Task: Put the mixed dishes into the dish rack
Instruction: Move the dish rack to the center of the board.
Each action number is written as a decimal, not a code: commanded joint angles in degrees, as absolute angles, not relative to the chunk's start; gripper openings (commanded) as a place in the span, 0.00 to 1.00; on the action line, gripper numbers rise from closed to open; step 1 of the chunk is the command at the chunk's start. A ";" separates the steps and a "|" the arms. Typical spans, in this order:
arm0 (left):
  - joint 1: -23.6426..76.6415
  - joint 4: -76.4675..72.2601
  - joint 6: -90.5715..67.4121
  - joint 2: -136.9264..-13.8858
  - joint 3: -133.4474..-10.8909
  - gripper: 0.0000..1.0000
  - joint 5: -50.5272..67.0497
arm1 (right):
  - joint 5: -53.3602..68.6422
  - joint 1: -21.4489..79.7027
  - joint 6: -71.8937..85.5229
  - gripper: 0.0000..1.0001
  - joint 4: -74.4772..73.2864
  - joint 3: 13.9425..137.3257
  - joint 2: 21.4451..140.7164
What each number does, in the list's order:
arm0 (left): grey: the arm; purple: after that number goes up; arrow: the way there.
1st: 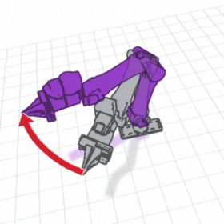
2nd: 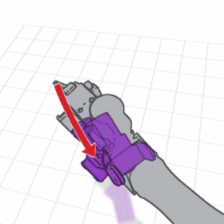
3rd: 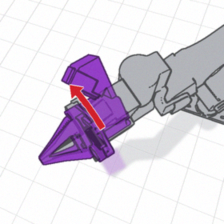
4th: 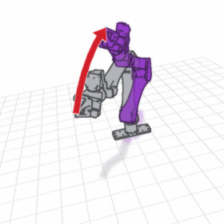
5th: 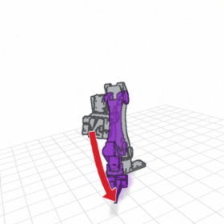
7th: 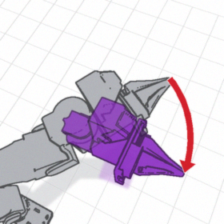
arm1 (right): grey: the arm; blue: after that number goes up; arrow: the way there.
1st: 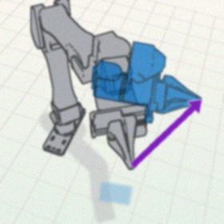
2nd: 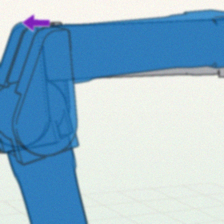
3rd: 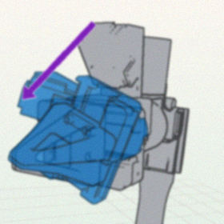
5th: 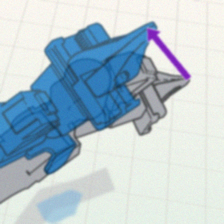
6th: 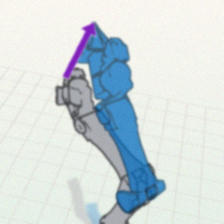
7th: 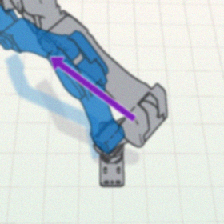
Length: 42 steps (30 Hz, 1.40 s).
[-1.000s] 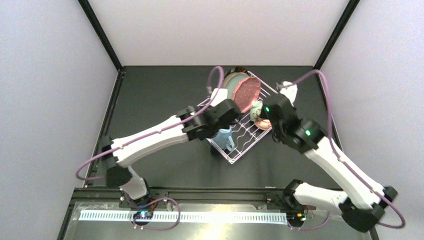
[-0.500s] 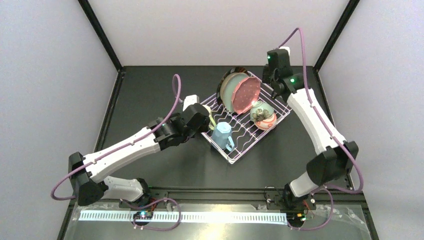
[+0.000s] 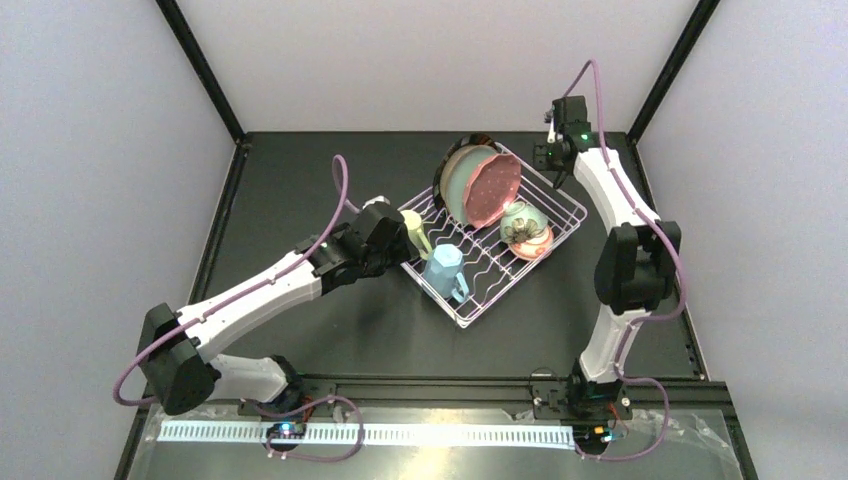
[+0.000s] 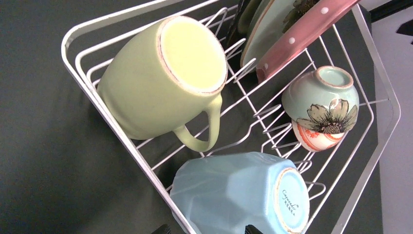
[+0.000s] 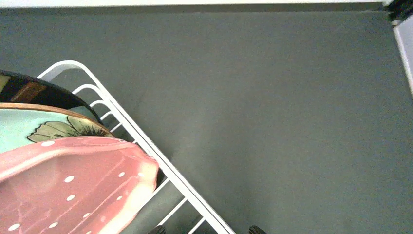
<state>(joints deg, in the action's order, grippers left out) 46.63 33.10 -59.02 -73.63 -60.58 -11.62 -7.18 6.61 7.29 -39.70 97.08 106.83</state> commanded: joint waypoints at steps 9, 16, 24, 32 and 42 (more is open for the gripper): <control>42.83 31.10 -62.32 -73.50 -55.39 0.88 -2.48 | -4.14 6.33 4.73 0.98 -39.90 103.63 115.65; 41.43 31.74 -62.36 -73.54 -54.08 0.89 -0.76 | -3.67 6.30 5.16 0.98 -38.83 102.84 118.13; 40.40 31.19 -62.25 -74.45 -52.75 0.89 0.88 | -2.69 6.33 5.34 0.98 -37.99 102.20 120.60; 38.59 30.78 -60.89 -77.45 -53.78 0.89 4.77 | -1.81 6.29 5.33 0.98 -36.64 101.43 122.37; 38.42 29.85 -61.40 -79.75 -56.87 0.89 5.71 | -1.25 6.25 4.64 0.98 -36.31 101.33 124.15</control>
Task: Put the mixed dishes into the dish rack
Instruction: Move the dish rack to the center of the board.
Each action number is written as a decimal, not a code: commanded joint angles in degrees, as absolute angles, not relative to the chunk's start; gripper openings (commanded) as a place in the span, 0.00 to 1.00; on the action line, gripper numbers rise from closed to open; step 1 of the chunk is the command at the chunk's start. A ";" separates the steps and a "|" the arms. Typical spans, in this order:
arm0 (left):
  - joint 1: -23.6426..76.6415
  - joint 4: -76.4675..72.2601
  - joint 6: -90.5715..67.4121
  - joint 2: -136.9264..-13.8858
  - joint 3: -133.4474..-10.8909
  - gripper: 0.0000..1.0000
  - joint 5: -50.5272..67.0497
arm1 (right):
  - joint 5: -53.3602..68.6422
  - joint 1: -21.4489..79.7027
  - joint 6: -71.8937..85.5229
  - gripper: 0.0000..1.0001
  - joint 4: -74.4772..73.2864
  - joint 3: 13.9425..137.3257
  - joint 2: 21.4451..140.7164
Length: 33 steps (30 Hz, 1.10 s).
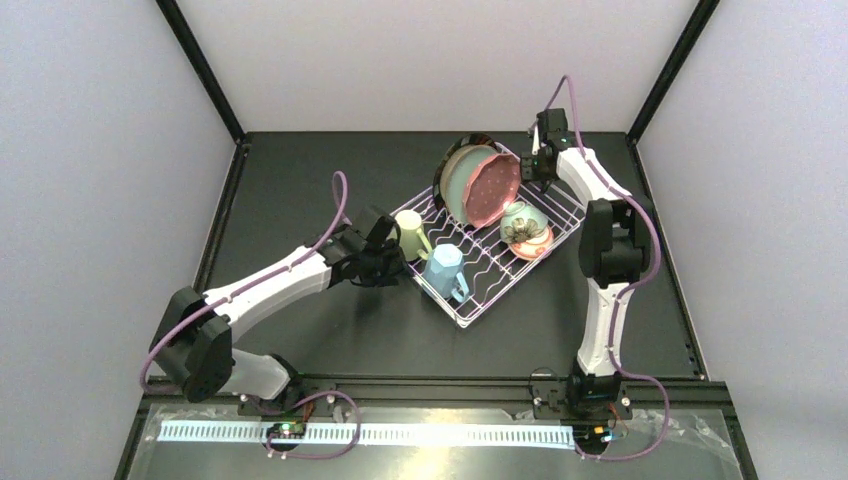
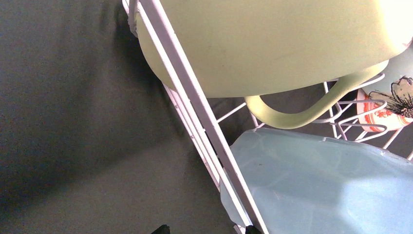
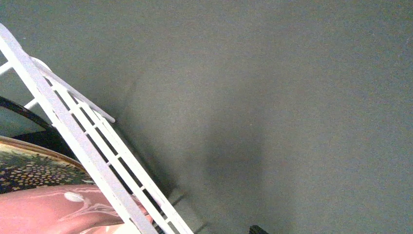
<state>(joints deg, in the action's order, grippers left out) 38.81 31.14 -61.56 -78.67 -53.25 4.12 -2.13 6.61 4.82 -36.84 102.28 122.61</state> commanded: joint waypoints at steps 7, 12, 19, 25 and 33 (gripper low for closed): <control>38.03 30.99 -60.85 -79.88 -57.75 0.89 5.70 | -0.26 6.10 5.43 0.75 -36.86 101.89 126.30; 37.71 31.03 -60.27 -80.60 -57.16 0.88 5.88 | 1.24 6.10 6.57 0.50 -36.89 100.87 126.65; 37.40 30.38 -58.94 -81.74 -56.23 0.89 5.45 | 1.22 6.11 8.11 0.36 -37.12 99.57 126.22; 36.47 30.34 -56.96 -82.68 -56.80 0.89 3.83 | 0.94 6.08 9.30 0.34 -37.14 97.45 124.72; 34.11 32.11 -52.94 -84.68 -59.41 0.89 1.16 | 0.50 6.11 11.50 0.16 -38.10 95.17 122.44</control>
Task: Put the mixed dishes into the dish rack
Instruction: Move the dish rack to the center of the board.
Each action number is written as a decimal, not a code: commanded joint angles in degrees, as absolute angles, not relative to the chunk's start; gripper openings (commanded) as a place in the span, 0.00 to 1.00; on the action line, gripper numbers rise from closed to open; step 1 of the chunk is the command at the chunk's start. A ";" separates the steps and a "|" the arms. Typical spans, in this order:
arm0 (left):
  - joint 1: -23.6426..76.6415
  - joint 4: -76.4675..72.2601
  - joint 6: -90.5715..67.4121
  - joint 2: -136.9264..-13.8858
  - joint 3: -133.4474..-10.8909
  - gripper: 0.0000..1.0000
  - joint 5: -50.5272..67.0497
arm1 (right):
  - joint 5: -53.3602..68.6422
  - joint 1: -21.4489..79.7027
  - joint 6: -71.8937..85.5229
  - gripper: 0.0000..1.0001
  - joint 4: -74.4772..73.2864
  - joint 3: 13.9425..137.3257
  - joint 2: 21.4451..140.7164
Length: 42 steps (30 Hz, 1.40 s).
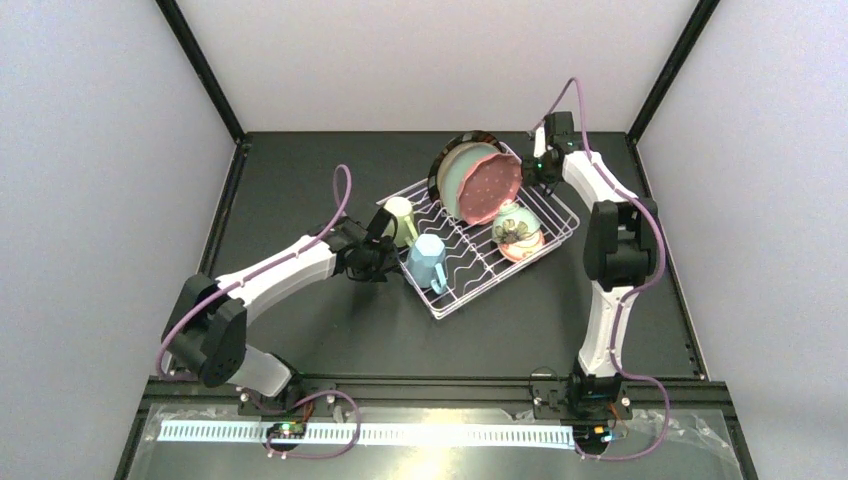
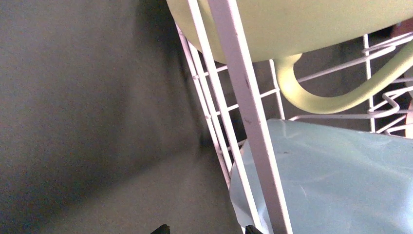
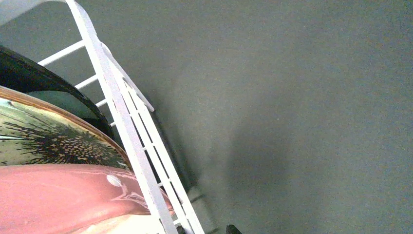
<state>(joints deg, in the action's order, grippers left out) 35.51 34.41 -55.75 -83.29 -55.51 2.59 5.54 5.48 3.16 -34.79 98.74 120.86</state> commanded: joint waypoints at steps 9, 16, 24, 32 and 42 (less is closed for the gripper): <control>31.14 34.12 -50.05 -85.93 -62.39 0.89 0.18 | 0.26 6.20 14.74 0.02 -38.74 91.12 119.17; 29.66 35.52 -48.43 -87.39 -64.67 0.89 -2.13 | 0.26 6.22 17.20 0.00 -37.51 85.68 115.25; 28.95 36.99 -47.54 -89.39 -67.95 0.89 -3.69 | 0.26 7.30 20.82 0.00 -37.09 80.64 109.92; 28.07 37.82 -47.42 -91.65 -71.05 0.89 -4.86 | -2.32 9.23 26.49 0.00 -35.78 74.61 103.91; 27.00 38.53 -46.80 -94.71 -74.57 0.89 -5.10 | -2.68 10.94 32.45 0.00 -33.61 66.71 96.88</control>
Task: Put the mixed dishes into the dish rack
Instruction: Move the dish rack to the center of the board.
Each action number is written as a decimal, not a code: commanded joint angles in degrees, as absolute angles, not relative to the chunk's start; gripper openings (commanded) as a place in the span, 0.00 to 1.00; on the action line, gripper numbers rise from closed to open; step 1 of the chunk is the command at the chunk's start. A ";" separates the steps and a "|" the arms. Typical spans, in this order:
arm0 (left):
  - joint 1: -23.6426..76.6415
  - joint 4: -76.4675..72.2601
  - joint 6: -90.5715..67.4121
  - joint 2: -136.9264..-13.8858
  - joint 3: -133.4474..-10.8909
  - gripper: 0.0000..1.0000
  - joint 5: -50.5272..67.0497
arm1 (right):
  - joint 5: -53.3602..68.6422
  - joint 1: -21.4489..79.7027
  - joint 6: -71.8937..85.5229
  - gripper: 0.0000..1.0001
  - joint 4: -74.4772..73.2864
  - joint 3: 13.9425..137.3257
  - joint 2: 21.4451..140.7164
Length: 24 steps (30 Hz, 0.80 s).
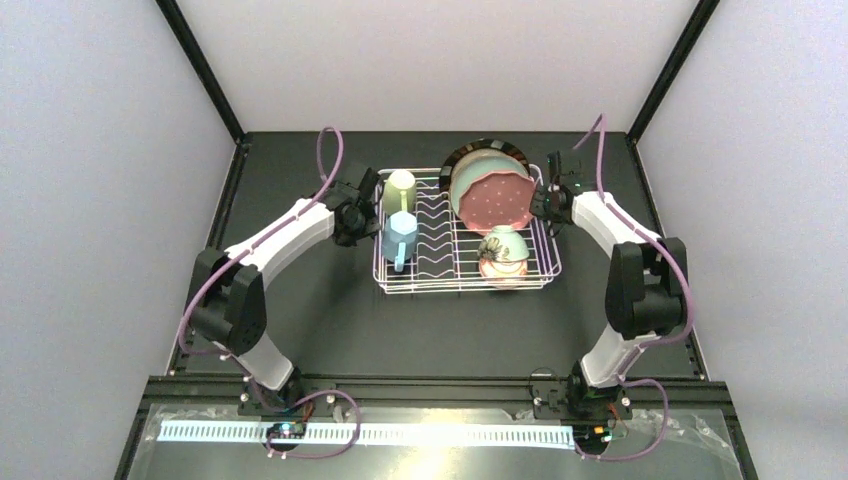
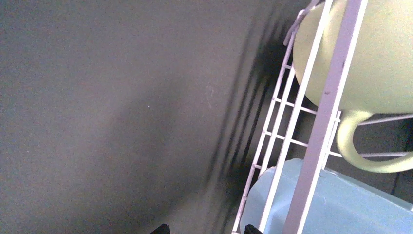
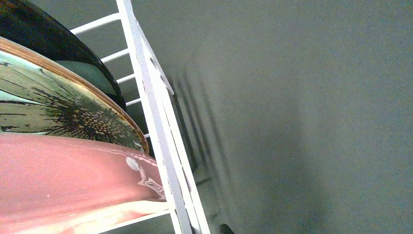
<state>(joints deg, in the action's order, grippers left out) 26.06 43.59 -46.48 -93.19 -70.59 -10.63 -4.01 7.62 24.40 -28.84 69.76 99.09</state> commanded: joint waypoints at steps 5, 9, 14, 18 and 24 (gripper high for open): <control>26.48 38.64 -47.00 -94.99 -75.49 0.89 -5.12 | -2.72 11.75 33.36 0.00 -33.28 64.89 94.93; 26.47 38.50 -47.51 -94.86 -75.03 0.89 -4.86 | -2.85 12.18 33.75 0.00 -32.99 63.81 94.07; 26.47 37.94 -48.26 -94.17 -73.56 0.88 -4.53 | -3.18 12.38 33.33 0.00 -32.52 63.18 93.96; 26.46 36.81 -49.32 -93.32 -72.05 0.88 -3.36 | -3.61 12.34 32.51 0.00 -32.35 63.90 94.49; 26.61 35.62 -50.55 -92.66 -70.27 0.87 -2.31 | -4.14 12.38 31.63 0.00 -32.35 65.53 96.12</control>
